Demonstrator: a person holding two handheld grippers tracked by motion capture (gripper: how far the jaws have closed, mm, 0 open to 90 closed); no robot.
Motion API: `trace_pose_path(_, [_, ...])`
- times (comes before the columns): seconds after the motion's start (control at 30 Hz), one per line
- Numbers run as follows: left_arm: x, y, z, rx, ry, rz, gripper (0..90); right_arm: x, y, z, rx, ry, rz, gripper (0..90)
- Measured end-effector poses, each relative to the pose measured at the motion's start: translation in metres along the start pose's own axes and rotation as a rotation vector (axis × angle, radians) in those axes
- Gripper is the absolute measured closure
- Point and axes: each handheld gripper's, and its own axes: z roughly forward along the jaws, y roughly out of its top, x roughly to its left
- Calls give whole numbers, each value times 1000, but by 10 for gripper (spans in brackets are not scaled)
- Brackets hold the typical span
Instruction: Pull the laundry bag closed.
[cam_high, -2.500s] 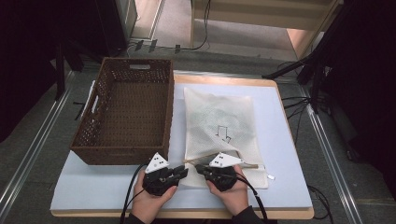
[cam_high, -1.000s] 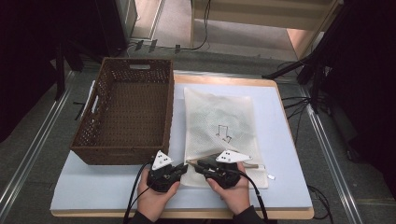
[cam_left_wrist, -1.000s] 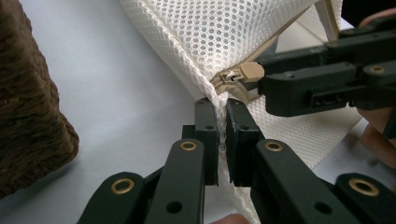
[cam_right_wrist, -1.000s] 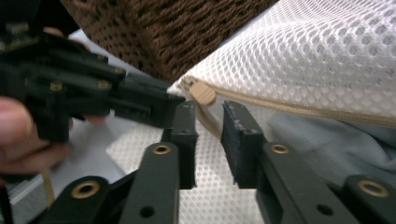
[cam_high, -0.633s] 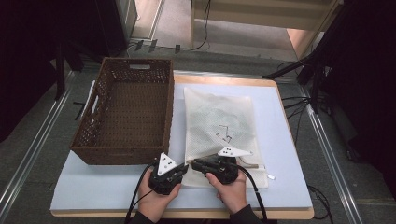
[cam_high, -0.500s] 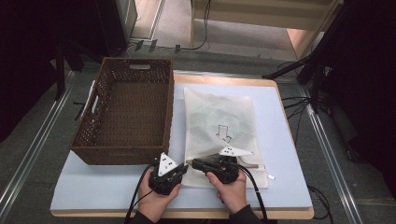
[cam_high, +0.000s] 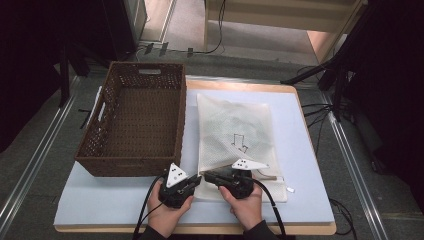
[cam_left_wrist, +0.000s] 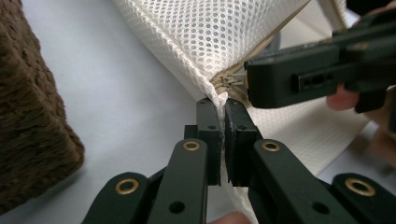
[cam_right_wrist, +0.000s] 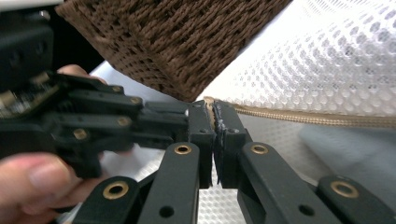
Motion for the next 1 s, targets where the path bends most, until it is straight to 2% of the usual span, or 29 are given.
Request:
trace_pose_path(0.03, [-1,0,0,-2,-3,-3,869,0,0,-1,-2,-11,-18,882])
trace_pose_path(0.1, [-4,0,1,-5,10,10,871,0,-1,-4,-6,-19,-23,883])
trace_pose_path(0.23, [-4,0,-1,-24,18,-2,874,0,-2,-8,-3,-56,-42,884])
trace_pose_path(0.37, [-1,0,-3,-40,5,-11,875,-6,-5,-12,2,-66,-21,884])
trace_pose_path(0.43, [0,-1,-4,-40,5,-9,875,-7,-7,-12,3,-70,-27,884])
trace_pose_path(0.53, [-1,-1,-4,-40,7,-6,874,-4,-6,-13,11,-92,-69,883])
trace_pose_path(0.63, [0,-1,-8,-50,17,-8,874,-3,-6,-14,12,-107,-89,884])
trace_pose_path(1.0, [5,-2,-13,-58,4,-7,873,-12,-8,-30,11,-152,-85,883])
